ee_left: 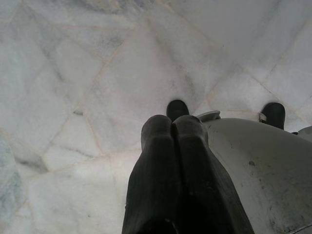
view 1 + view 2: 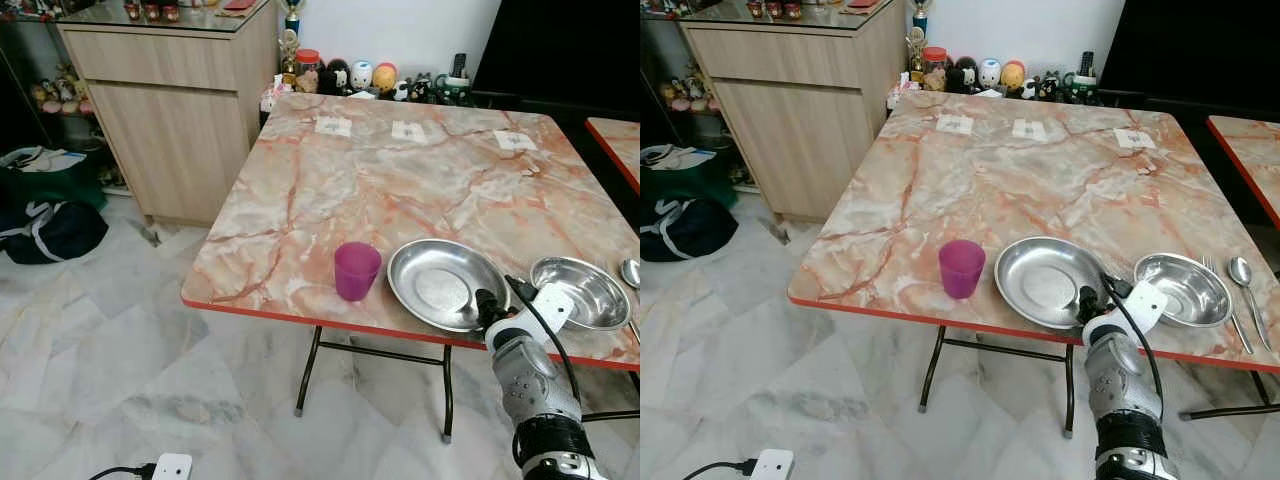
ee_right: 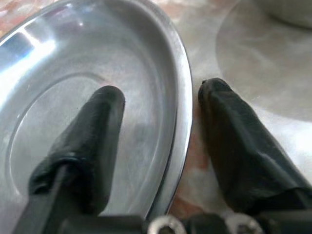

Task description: Setting the table

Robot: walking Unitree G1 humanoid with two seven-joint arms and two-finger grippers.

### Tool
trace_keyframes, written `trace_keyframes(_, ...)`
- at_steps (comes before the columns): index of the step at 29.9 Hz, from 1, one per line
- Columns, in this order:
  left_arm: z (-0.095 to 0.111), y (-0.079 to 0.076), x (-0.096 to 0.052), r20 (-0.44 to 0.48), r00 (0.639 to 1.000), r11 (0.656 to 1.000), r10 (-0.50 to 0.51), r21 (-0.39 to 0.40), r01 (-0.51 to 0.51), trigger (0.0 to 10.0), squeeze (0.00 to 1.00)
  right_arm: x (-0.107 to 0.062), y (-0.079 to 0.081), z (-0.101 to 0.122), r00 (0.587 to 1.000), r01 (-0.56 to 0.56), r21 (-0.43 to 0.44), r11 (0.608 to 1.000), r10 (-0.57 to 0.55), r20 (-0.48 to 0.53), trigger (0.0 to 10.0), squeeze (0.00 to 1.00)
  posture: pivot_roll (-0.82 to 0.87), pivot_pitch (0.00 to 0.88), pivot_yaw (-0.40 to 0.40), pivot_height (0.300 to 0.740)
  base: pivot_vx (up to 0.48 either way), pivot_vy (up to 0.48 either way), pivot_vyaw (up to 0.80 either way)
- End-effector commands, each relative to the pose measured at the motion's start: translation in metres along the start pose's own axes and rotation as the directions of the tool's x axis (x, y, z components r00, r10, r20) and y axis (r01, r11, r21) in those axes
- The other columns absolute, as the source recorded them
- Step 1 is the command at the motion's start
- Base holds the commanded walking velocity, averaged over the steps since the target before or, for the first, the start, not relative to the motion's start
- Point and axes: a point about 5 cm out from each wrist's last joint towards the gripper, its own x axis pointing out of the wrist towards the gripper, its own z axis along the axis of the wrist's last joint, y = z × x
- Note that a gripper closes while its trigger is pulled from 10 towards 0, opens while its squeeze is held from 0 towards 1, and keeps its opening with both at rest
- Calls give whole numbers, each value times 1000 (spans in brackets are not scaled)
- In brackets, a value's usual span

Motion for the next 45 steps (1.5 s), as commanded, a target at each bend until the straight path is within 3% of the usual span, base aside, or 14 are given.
trace_keyframes(1,-8,1,-2,-34,999,1000,2,14,-2,10000,0,1,3,-5,1000,-9,-9,1000,8,-23,0,0,70,28,-67,740,0,0,0)
trace_keyframes(20,-3,1,-1,-19,1000,1000,3,27,-3,10000,0,1,10,-1,999,-28,-6,1000,29,34,0,0,72,24,-65,740,0,0,0)
trace_keyframes(23,-2,0,0,-12,1000,1000,4,23,-4,10000,0,-1,10,2,996,-27,19,999,26,82,0,0,72,24,-67,740,0,0,0)
trace_keyframes(30,-1,0,0,-7,1000,1000,4,28,-4,10000,0,-5,12,12,980,-21,-14,1000,24,199,0,0,71,25,-66,740,0,0,0)
trace_keyframes(32,0,0,0,-3,1000,1000,6,30,-6,10000,0,-8,19,20,959,-49,-79,996,69,275,0,0,70,25,-65,740,0,0,0)
trace_keyframes(35,0,0,0,1,1000,1000,7,29,-7,10000,0,-10,21,24,947,-42,-107,993,73,313,0,0,72,26,-64,740,0,0,0)
trace_keyframes(38,1,0,0,8,1000,1000,8,28,-9,10000,0,-16,23,39,902,-16,-129,991,70,426,0,0,72,25,-63,740,0,0,0)
trace_keyframes(41,1,1,0,10,1000,999,13,30,-13,10000,0,-21,38,51,856,-108,-184,977,186,483,0,0,73,26,-62,740,0,0,0)
trace_keyframes(43,1,1,0,12,1000,999,17,28,-17,10000,0,-27,52,57,810,-155,-285,946,287,512,0,0,67,28,-59,740,0,0,0)
trace_keyframes(45,1,1,0,16,1000,1000,22,20,-22,10000,0,-32,62,62,775,-187,-298,936,327,540,0,0,66,30,-61,740,0,0,0)
